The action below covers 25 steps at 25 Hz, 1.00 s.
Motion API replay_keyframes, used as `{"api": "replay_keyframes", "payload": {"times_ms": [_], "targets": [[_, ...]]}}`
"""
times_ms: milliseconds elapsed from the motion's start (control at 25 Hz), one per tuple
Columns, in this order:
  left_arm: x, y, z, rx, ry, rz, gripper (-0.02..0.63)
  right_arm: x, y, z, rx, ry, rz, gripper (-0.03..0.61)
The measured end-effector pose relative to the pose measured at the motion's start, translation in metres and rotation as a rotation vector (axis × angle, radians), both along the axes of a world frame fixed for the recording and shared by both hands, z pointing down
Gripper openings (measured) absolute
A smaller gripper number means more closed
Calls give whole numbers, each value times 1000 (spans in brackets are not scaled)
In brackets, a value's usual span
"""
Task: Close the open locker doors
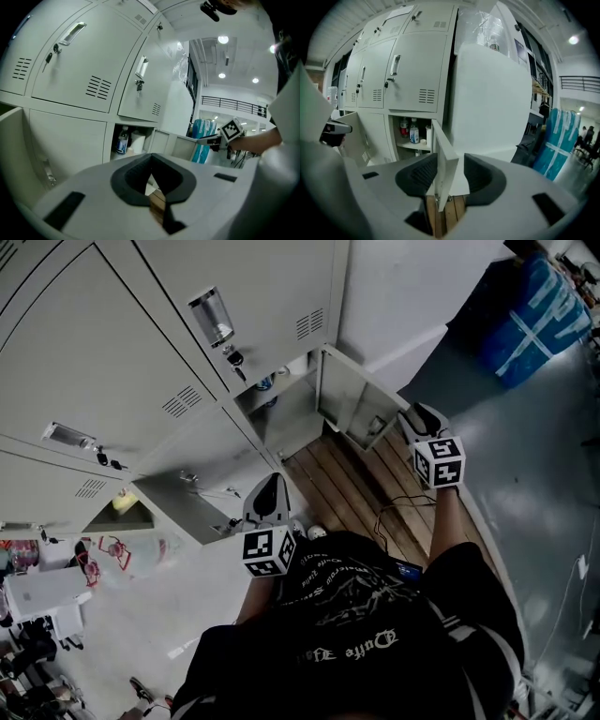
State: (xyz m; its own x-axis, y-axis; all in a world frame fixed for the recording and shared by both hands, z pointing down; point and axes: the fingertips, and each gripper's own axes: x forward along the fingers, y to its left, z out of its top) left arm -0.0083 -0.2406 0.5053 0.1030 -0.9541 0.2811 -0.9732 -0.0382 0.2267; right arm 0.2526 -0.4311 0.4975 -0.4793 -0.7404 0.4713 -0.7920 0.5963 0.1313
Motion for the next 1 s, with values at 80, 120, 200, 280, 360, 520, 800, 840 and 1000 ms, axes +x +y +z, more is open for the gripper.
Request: {"api": "replay_keyframes", "payload": {"times_ms": [80,120,200,280,360,520,800,840,1000], "targets": [[3,3,2,-11,-7,2,8,2,-5,8,-21,18,-13,173],[3,4,3,-16,-11,0,8,3,-6,10,-28,21,-19,173],[1,7,5,-24,-15,-9,8,2,-8,12,-32,21,-30,145],[-3,9,7,-32,-16,-26,8,0,-9,13,-29,19,-41,101],[-6,12,9,-38,-16,-42,8,-1,-8,13,-28,14,-49,100],[-9,15,10,-43,-15,-59,8,-9,4,12,-34,19,-91,95],[-12,17,11,-39,-15,-72,8,-46,47,12,-63,-9,-202,92],[-13,18,11,-38,-15,-73,8,-53,53,12,-63,-9,-217,94],[-17,20,10,-33,-17,-84,8,-81,73,12,-72,-39,-282,94]]}}
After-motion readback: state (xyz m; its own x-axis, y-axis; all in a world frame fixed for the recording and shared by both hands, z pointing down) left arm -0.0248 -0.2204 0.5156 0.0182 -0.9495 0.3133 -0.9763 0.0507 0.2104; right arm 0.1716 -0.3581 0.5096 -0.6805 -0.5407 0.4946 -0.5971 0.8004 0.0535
